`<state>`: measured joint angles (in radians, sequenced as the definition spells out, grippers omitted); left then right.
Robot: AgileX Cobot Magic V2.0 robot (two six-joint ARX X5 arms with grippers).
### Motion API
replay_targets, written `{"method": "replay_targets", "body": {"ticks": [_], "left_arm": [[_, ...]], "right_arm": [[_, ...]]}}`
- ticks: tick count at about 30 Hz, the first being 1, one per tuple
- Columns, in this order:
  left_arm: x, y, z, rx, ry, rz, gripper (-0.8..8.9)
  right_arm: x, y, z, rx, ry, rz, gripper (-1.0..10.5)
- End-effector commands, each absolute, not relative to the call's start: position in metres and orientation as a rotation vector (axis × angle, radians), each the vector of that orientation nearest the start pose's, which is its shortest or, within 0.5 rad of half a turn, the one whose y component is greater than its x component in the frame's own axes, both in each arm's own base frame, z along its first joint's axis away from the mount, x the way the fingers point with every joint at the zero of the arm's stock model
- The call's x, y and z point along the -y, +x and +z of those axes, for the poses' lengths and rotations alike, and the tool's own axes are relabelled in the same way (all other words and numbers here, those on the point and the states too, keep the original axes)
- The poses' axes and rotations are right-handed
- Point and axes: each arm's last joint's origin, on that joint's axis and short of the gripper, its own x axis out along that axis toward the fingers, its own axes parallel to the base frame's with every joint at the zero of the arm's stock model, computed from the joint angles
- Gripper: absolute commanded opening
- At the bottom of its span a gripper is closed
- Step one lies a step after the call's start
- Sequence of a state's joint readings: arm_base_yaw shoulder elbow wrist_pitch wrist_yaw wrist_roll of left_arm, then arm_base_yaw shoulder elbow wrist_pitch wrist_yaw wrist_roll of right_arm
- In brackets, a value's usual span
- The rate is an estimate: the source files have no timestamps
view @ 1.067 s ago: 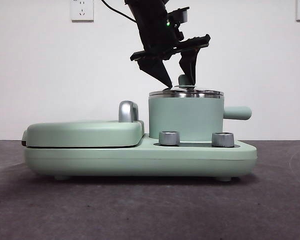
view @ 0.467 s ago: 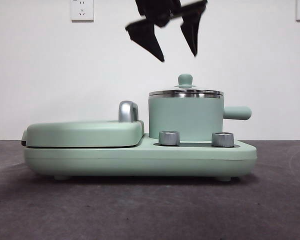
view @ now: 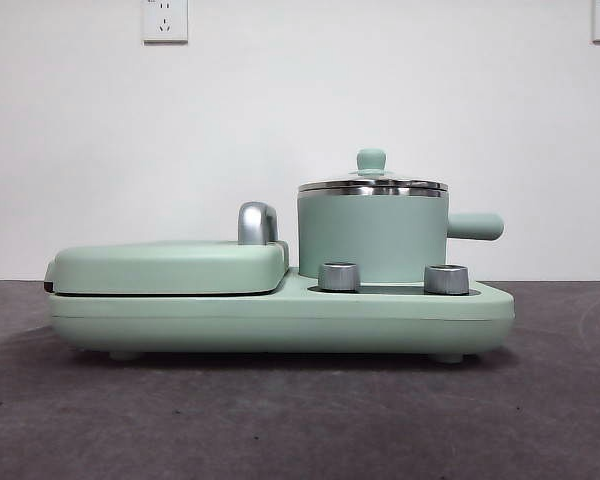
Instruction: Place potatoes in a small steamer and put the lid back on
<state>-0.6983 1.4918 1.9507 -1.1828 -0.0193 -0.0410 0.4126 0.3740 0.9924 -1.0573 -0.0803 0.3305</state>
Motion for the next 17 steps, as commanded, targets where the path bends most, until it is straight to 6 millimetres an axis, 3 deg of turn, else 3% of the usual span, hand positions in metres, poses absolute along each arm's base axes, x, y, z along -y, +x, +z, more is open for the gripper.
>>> {"method": "replay_targets", "body": {"ticks": [1,10,12,13,15,16,17], "left_arm": [[0.154,0.181,0.452,-0.735,0.234,-0.645,4.41],[0.095,0.108,0.396,-0.662,0.182,-0.698,4.05],[0.085,0.096,0.385,-0.636,0.168,-0.711,2.27],[0.079,0.089,0.379,-0.625,0.162,-0.717,0.5],[0.071,0.08,0.37,-0.608,0.138,-0.715,0.12],[0.067,0.076,0.366,-0.603,0.119,-0.711,0.06],[0.064,0.072,0.363,-0.6,0.104,-0.708,0.06]], "right_arm": [[-0.013,0.023,0.353,-0.504,0.26,0.438,3.5],[-0.016,0.021,0.354,-0.513,0.246,0.563,3.5],[-0.017,0.021,0.354,-0.515,0.247,0.58,3.5],[-0.017,0.021,0.354,-0.515,0.246,0.582,3.5],[-0.017,0.021,0.354,-0.514,0.241,0.583,3.4],[-0.017,0.021,0.354,-0.515,0.241,0.582,2.6],[-0.017,0.021,0.354,-0.513,0.236,0.582,1.0]]}}
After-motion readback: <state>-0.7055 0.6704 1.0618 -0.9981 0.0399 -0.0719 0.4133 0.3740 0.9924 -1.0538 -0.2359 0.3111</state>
